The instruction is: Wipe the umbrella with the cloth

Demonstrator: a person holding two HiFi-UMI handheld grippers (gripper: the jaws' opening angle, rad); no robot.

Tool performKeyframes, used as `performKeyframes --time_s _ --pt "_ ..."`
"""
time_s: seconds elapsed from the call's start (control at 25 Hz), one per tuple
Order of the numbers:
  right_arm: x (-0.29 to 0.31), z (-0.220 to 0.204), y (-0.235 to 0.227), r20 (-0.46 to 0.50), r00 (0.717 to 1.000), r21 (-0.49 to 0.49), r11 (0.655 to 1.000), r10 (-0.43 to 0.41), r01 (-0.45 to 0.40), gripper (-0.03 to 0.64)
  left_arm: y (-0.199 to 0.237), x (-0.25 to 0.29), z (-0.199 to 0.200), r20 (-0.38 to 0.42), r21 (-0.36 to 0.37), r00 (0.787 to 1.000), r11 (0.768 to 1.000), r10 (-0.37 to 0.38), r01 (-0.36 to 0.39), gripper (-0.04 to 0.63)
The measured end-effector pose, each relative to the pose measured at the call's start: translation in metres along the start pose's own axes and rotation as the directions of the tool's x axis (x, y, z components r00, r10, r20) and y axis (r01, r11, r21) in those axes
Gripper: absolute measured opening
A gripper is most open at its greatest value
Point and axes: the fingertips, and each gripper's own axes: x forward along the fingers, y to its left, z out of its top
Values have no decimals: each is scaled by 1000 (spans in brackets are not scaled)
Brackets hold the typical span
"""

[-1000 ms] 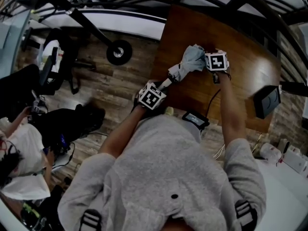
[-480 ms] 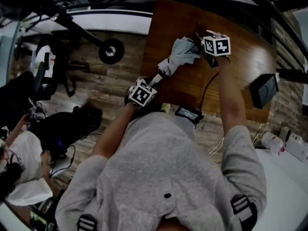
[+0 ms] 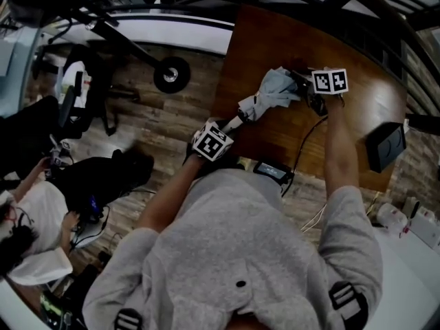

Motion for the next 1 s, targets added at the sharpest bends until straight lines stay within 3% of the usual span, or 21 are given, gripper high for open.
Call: performKeyframes --time_s 0.2,0.36,0.44,0.68,0.88,1.0 --pt "-23 -30 -18 64 998 117 993 14 -21 106 -6 5 1 -4 15 1000 1000 2 -2 156" --pt "-31 -65 -18 18 999 73 997 -29 27 107 -5 4 1 8 -11 1000 1000 3 -3 156" --pt "-31 -68 -10 89 995 92 995 -49 41 107 -2 3 0 7 -2 1000 1000 16 -16 155" --pt "-43 -72 4 316 936 233 969 -155 82 107 -5 6 -1 -20 37 999 999 37 -36 155" --pt "-49 -81 10 395 881 316 939 -261 136 106 -11 10 0 -19 26 999 999 43 -42 155" --pt "-48 -79 31 425 863 346 930 -273 124 107 -12 8 -1 -21 7 999 999 47 -46 155"
